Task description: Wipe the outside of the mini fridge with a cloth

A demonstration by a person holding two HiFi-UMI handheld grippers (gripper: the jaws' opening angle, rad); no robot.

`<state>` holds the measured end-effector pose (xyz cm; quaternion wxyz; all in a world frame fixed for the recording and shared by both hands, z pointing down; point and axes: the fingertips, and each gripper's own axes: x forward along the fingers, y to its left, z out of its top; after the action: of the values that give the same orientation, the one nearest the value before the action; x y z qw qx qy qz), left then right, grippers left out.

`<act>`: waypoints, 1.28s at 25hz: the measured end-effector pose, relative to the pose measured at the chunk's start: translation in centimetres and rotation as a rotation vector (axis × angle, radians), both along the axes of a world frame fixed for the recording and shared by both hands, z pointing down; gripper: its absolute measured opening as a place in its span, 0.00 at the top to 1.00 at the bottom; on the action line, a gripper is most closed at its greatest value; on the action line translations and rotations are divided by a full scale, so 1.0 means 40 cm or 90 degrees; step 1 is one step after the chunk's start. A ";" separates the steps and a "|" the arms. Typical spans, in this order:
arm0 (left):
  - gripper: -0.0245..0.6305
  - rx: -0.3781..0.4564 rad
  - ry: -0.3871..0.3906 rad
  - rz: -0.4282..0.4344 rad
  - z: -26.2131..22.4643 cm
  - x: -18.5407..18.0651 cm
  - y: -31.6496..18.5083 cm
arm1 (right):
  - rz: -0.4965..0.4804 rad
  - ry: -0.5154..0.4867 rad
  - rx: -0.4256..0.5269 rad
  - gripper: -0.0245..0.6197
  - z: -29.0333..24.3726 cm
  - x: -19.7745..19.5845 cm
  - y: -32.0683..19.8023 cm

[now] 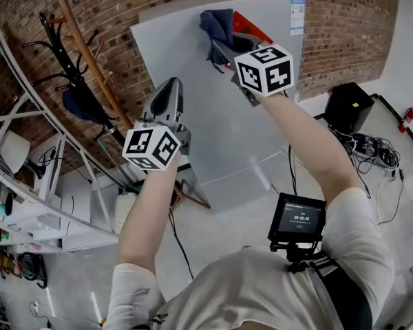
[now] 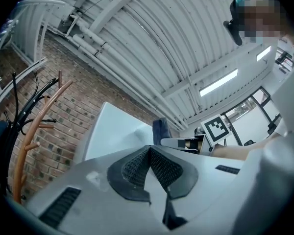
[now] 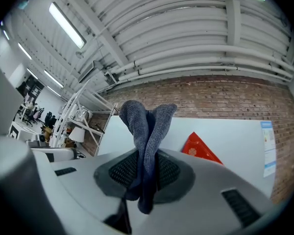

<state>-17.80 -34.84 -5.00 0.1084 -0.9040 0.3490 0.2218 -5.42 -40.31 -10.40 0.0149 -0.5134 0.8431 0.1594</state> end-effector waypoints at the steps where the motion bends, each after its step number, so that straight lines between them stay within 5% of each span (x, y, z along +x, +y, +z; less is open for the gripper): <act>1: 0.96 -0.001 0.002 0.006 0.001 0.007 0.001 | 0.005 -0.001 0.002 0.85 -0.003 0.011 0.010; 8: 0.96 -0.012 0.007 0.035 0.013 0.082 0.022 | 0.057 -0.006 -0.002 0.85 0.001 0.131 0.043; 13: 0.96 -0.020 0.010 0.005 0.005 0.129 0.003 | 0.078 -0.006 0.001 0.85 0.014 0.220 0.013; 26: 0.96 -0.013 0.022 -0.059 -0.059 0.297 -0.062 | 0.024 0.036 0.022 0.85 0.010 0.310 -0.095; 32: 0.96 -0.010 0.020 -0.049 -0.057 0.384 -0.072 | 0.054 0.010 0.014 0.85 0.006 0.462 -0.110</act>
<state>-2.44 -37.70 -7.27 0.1038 -0.8872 0.3868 0.2291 13.07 -44.71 -10.16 0.0075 -0.5471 0.8190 0.1731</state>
